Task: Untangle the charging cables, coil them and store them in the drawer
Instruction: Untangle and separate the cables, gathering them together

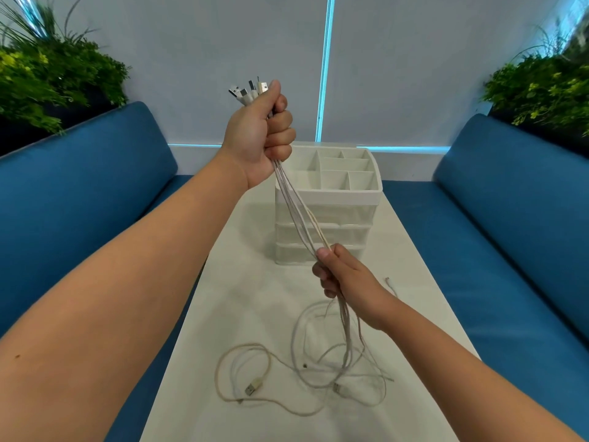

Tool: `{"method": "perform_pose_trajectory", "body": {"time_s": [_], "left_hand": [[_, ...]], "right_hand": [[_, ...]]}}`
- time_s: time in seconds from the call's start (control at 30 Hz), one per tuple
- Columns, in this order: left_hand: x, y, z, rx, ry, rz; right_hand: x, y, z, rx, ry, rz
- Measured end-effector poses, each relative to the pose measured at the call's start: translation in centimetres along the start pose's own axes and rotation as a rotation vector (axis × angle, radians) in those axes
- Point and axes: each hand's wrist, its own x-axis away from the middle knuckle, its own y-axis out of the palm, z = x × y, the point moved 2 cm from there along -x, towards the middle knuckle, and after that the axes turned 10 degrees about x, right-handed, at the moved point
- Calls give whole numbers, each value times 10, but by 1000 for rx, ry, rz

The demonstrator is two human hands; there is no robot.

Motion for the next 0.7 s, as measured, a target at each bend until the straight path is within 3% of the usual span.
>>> {"method": "perform_pose_trajectory", "body": {"time_s": [0.2,0.47,0.7], "left_hand": [[-5,2,21,30,64,-15],[-7,-3,22,4,62,-24],[-6,-17,19,29,77,71]], "right_hand": [[15,-3,0,154,-66,-233],[17,-2,40,220,-3,-136],[25,-9,53,324,-102,-26]]}}
